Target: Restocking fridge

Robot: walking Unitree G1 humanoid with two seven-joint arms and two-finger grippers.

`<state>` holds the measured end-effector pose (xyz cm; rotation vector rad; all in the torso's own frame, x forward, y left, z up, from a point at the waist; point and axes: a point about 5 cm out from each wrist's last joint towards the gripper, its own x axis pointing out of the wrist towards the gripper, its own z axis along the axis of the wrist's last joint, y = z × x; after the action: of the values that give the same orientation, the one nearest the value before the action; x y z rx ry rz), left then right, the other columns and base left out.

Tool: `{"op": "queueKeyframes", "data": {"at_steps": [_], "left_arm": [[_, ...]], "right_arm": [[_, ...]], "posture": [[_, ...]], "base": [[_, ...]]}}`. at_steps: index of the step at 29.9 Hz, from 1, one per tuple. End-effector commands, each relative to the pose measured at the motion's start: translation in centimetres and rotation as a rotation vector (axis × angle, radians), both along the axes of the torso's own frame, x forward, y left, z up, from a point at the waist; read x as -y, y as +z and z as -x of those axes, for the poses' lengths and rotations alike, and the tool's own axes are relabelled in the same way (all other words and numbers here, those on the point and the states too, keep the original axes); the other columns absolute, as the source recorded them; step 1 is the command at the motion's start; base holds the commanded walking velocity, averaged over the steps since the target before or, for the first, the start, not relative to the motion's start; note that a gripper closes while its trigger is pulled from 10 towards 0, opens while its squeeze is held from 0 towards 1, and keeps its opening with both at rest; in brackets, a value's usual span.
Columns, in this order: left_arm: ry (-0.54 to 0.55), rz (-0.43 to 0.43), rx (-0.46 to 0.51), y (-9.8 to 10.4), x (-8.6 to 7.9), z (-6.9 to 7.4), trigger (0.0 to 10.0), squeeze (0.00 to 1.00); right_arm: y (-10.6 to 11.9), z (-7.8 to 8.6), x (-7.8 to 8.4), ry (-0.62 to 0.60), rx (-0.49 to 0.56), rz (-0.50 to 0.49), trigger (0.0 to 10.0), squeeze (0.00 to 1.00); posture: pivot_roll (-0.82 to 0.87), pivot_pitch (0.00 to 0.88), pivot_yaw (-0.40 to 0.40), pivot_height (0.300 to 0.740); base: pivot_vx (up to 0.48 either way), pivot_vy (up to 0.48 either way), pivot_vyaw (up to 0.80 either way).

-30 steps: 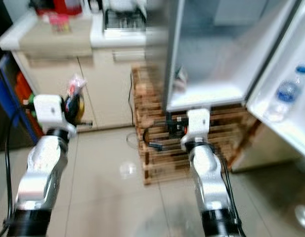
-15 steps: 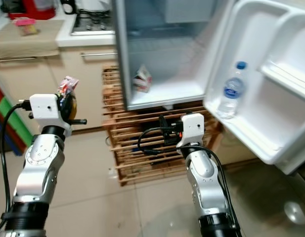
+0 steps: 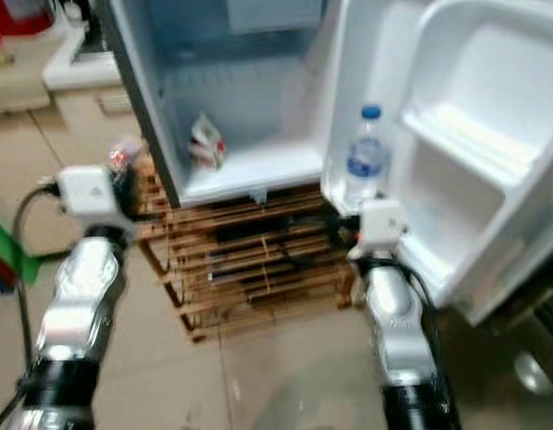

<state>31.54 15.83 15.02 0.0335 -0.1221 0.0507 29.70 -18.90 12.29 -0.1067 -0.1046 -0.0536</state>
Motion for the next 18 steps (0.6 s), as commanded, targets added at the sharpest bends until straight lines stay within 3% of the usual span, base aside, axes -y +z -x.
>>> {"op": "queueKeyframes", "data": {"at_steps": [1,18], "left_arm": [[0.028,-0.009,0.019,0.4,-1.1,0.1,10.0,0.00],[-0.002,-0.006,0.002,0.0,-0.7,0.1,10.0,0.00]], "right_arm": [[0.9,-0.4,0.2,-0.051,0.038,0.015,10.0,0.22],[0.2,-0.4,5.1,-0.308,-0.018,0.117,10.0,0.22]], "posture": [[-0.07,0.000,0.055,0.740],[-0.08,0.000,0.066,0.740]], "base": [[0.000,0.000,0.00],[0.000,0.000,0.00]]}}
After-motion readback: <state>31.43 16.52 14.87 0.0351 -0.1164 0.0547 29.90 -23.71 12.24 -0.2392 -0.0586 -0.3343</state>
